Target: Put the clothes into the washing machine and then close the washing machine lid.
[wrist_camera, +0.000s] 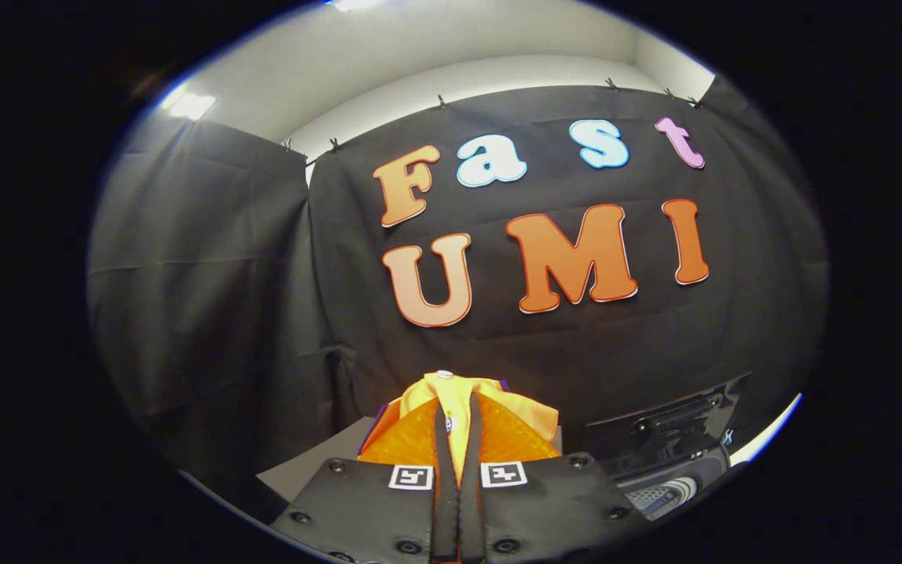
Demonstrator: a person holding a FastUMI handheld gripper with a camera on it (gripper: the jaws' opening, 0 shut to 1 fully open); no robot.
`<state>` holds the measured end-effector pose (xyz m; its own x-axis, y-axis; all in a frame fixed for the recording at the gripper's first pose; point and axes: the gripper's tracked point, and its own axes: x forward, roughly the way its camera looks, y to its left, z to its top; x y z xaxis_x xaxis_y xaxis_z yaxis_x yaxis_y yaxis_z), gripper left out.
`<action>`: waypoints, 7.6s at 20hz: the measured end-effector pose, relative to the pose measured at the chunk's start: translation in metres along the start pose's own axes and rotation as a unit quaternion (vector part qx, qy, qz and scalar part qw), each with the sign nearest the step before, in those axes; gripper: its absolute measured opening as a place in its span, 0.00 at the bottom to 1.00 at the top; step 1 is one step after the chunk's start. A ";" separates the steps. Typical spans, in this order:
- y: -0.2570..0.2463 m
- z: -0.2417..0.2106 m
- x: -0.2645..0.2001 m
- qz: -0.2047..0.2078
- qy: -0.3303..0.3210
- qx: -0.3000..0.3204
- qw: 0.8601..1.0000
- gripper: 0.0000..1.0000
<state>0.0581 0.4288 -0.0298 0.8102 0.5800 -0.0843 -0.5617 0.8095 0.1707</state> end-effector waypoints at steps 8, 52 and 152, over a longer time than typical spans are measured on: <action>-0.126 0.025 -0.021 -0.048 -0.017 -0.014 0.999 0.09; -0.400 -0.443 0.007 -0.176 0.439 0.078 0.878 0.09; -0.381 -0.159 0.064 -0.181 0.162 -0.029 0.970 0.98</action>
<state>0.2970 0.1721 -0.2565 0.8667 0.2469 -0.4335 -0.2661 0.9638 0.0168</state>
